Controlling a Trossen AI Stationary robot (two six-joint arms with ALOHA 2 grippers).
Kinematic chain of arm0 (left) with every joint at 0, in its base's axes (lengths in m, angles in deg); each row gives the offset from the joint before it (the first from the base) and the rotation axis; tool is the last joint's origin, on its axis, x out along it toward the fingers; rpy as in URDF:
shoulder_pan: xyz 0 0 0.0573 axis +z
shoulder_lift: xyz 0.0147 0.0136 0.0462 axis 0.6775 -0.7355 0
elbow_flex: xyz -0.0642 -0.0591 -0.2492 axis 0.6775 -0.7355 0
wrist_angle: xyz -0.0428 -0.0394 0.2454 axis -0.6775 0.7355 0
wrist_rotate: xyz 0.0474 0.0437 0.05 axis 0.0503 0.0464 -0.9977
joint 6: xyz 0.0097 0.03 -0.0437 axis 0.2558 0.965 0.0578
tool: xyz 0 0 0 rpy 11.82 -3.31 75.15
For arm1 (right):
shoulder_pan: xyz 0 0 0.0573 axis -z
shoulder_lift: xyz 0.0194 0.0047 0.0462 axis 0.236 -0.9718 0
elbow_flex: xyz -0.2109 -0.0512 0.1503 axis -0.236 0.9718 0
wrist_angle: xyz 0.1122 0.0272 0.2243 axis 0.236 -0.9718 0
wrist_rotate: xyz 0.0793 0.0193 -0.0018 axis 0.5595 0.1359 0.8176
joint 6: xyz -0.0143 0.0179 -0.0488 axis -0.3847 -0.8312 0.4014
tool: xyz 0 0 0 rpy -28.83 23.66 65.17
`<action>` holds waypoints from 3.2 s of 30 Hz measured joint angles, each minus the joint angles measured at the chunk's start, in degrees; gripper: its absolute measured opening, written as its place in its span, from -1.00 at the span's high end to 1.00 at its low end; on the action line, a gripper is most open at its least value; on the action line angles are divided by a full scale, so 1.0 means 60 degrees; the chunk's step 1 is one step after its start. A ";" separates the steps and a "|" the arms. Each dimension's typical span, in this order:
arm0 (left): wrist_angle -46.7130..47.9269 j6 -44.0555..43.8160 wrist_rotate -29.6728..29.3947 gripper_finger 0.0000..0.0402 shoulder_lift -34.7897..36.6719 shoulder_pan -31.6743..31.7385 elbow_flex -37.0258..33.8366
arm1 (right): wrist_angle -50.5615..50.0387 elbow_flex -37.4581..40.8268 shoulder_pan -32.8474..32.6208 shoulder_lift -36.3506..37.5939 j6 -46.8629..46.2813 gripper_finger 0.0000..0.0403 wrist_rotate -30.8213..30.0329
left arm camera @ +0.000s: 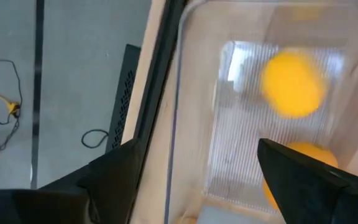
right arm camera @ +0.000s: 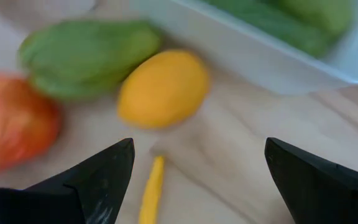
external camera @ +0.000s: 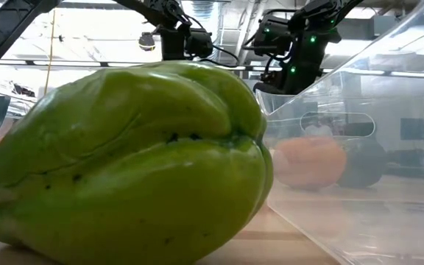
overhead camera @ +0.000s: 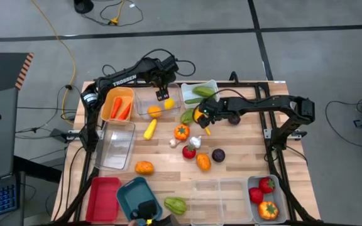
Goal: Sort produce into baskets
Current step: Put the yellow lemon into the top transparent bin
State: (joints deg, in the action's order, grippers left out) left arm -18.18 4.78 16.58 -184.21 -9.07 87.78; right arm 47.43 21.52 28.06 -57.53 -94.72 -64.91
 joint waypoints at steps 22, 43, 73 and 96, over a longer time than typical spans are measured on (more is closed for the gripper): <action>0.0419 -0.0329 0.0040 -0.55 0.0000 -0.0036 0.0000 | 0.1664 0.0000 -0.0317 -0.0803 -0.2838 -0.88 -0.0305; 0.0403 -0.0563 0.0089 -0.55 0.0000 -0.0047 0.0000 | 0.2645 -0.0004 -0.0117 -0.2492 -0.3004 -0.48 -0.0271; 0.2470 -0.1035 0.0842 -0.55 0.1410 -0.0266 0.0903 | 0.2266 -0.0004 -0.0495 0.0488 0.0019 -0.21 0.0429; -0.0602 -0.5112 0.0863 -0.55 0.7666 -0.2769 -0.5590 | 0.9903 -0.0121 -0.0107 -0.1759 0.2854 -0.22 0.0756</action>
State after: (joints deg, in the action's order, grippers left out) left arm -21.79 -25.89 21.76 -138.21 -25.68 54.24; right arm 106.85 20.80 27.42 -68.08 -77.60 -60.38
